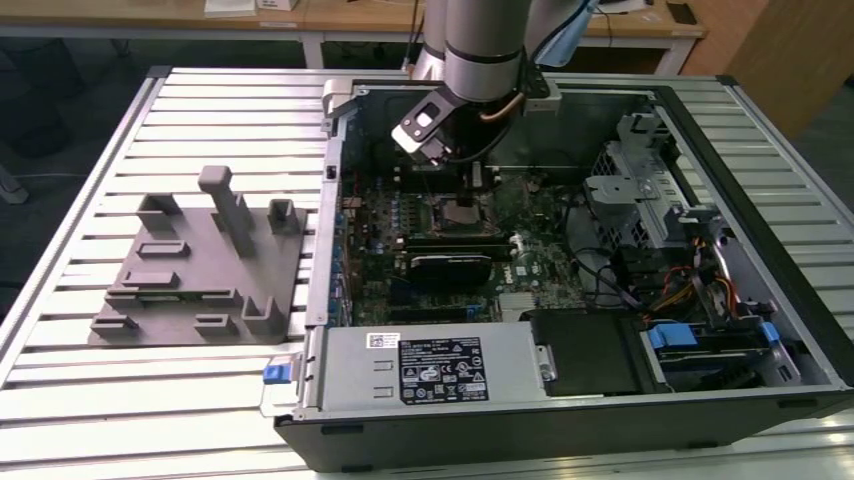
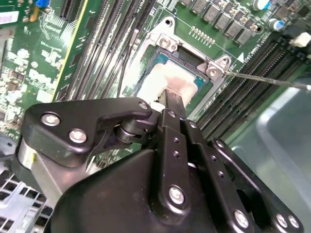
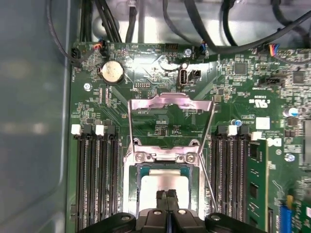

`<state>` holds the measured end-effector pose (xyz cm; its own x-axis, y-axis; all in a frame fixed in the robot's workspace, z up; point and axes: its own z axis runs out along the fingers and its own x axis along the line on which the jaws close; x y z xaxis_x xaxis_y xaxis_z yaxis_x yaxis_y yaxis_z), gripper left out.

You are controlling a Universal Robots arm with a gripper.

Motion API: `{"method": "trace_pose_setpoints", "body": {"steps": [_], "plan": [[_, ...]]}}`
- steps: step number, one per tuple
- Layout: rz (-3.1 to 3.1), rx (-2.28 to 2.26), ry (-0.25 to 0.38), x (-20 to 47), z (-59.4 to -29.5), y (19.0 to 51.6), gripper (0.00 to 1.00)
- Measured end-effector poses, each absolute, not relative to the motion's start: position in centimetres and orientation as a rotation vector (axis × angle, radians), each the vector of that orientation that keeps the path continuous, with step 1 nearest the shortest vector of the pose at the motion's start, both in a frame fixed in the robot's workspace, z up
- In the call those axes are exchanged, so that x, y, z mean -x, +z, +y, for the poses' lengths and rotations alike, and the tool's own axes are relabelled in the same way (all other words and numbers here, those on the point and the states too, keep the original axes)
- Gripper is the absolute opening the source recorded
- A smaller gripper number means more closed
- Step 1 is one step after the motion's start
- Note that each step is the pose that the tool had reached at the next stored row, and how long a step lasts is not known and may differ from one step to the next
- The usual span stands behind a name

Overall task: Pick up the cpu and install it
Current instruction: 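Place the cpu into insertion slot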

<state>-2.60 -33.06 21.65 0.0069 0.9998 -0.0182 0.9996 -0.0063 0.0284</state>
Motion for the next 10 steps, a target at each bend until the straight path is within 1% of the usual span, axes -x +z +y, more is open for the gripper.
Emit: {"method": "trace_pose_setpoints", "body": {"steps": [10], "plan": [[2.184,-2.198,0.026,2.6,-33.1,24.6,0.11]]}}
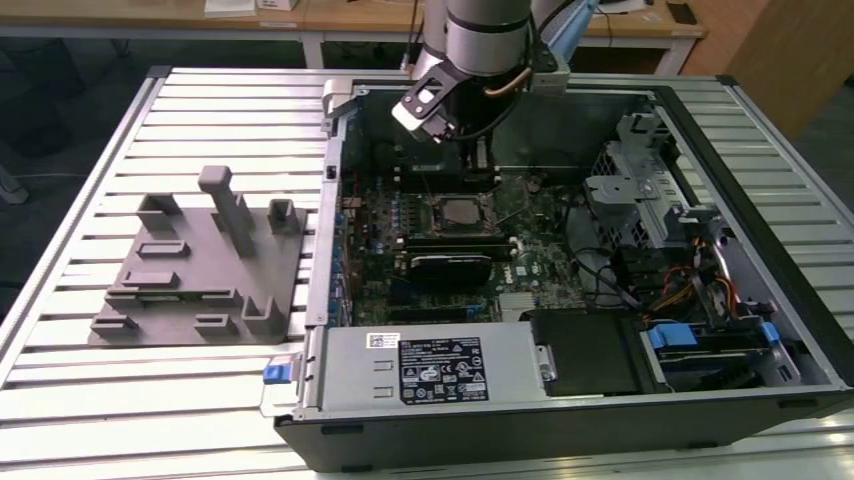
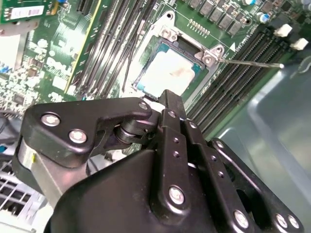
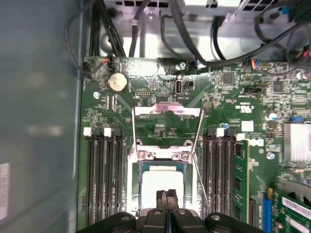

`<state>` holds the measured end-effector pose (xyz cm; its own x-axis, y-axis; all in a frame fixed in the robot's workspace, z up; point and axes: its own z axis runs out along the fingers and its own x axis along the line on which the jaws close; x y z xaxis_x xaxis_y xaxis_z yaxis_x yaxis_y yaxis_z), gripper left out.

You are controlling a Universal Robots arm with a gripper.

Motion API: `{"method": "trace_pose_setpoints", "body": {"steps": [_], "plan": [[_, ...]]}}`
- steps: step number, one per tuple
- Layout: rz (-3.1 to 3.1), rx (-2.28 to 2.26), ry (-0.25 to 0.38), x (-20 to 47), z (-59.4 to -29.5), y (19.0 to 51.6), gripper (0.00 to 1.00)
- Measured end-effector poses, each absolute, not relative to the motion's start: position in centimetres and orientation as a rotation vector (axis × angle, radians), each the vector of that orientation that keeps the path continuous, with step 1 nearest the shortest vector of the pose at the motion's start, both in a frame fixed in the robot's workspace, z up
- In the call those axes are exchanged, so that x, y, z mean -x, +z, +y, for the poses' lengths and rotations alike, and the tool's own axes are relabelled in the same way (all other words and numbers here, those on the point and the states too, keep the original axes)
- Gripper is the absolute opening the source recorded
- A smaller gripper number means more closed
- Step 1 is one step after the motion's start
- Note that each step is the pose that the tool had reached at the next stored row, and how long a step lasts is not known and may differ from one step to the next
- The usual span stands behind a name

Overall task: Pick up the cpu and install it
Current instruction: 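Place the cpu into insertion slot, then close the cpu cover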

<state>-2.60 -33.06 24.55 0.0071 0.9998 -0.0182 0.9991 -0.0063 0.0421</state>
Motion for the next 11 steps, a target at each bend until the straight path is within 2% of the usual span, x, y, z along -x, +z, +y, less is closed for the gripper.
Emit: {"method": "trace_pose_setpoints", "body": {"steps": [11], "plan": [[2.181,-2.196,0.031,2.60,-33.06,25.20,0.11]]}}
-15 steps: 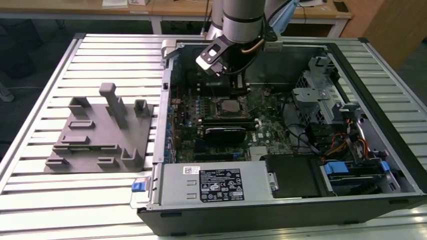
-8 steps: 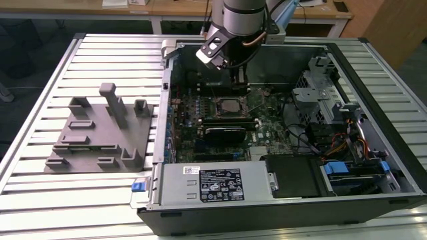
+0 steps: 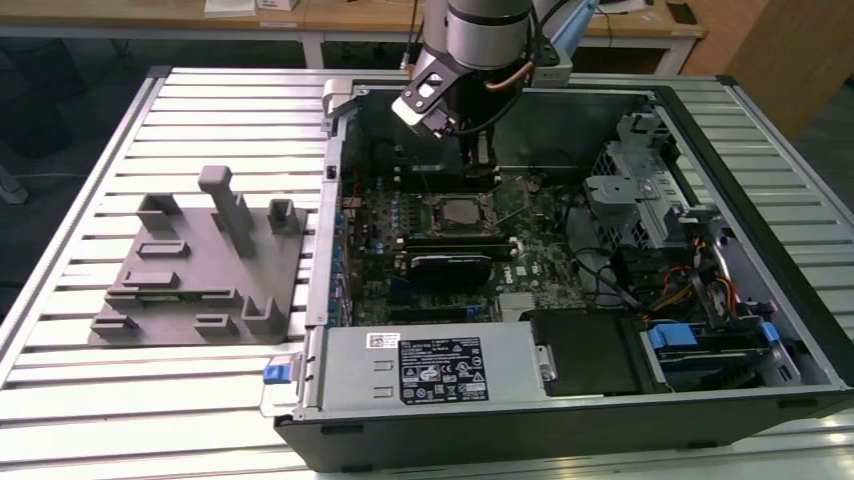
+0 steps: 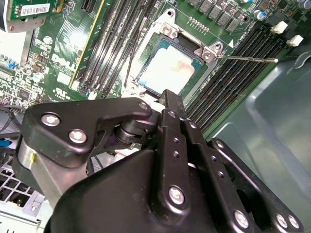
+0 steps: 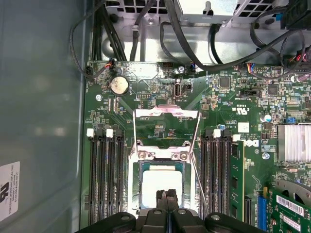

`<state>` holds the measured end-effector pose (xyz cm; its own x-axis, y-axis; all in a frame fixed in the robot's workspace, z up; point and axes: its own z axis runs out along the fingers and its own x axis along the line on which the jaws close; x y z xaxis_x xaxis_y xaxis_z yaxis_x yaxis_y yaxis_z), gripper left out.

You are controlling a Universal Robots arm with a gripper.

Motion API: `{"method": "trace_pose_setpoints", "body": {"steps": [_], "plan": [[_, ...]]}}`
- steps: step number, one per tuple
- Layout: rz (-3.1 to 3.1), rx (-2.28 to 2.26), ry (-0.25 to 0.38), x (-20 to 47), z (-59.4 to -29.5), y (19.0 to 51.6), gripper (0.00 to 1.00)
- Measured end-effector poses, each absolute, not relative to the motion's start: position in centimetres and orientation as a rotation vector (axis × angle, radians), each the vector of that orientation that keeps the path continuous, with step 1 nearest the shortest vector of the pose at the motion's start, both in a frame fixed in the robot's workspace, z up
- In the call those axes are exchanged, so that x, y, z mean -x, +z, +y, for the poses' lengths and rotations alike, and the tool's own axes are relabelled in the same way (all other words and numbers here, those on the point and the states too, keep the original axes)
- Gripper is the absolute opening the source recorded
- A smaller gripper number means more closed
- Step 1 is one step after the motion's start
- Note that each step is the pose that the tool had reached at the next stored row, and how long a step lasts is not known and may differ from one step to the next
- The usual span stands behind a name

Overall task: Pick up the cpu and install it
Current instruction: 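Close the cpu cover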

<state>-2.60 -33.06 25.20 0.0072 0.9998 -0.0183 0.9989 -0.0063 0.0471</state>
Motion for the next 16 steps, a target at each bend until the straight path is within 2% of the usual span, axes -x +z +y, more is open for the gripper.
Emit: {"method": "trace_pose_setpoints", "body": {"steps": [16], "plan": [[2.180,-2.195,0.034,2.61,-33.06,25.81,0.11]]}}
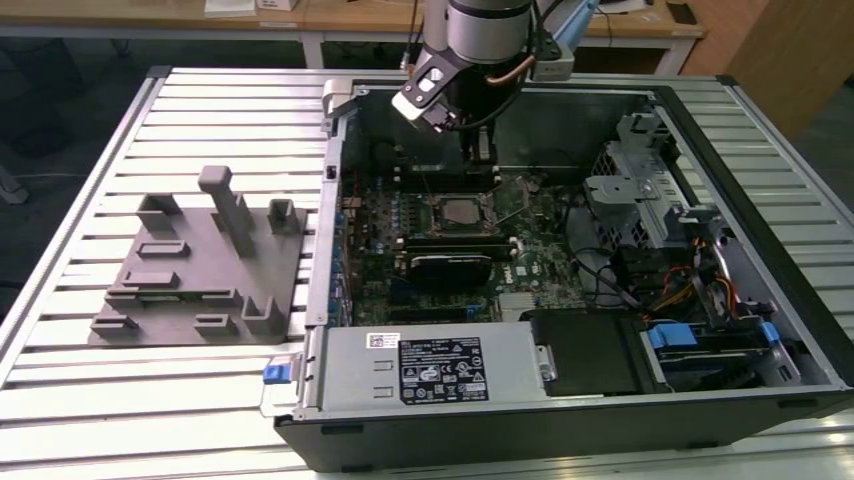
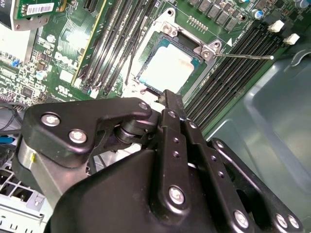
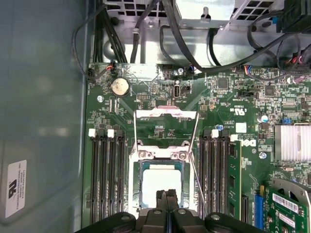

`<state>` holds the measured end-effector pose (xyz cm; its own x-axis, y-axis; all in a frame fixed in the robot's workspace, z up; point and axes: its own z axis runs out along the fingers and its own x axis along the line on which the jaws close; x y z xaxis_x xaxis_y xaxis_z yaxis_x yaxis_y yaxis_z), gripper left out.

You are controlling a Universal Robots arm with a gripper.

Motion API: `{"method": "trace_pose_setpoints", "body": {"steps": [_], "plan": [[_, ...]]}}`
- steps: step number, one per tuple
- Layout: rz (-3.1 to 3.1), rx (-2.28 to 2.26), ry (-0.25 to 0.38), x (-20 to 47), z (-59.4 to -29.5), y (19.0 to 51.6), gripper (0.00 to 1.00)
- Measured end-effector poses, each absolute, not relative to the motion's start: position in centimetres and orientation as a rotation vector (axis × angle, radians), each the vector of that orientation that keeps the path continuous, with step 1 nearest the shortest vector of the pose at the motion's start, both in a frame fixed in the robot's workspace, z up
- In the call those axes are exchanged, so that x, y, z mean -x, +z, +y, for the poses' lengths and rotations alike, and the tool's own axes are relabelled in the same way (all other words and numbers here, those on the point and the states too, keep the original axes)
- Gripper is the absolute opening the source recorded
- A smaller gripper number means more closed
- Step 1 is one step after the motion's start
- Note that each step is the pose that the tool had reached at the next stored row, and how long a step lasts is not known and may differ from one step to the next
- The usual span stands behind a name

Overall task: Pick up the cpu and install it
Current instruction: 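Close the cpu cover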

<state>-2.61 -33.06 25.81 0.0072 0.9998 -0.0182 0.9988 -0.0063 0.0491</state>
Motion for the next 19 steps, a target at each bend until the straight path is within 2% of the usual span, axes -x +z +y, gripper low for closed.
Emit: {"method": "trace_pose_setpoints", "body": {"steps": [19], "plan": [[2.180,-2.195,0.033,0.2,-33.1,25.8,0.11]]}}
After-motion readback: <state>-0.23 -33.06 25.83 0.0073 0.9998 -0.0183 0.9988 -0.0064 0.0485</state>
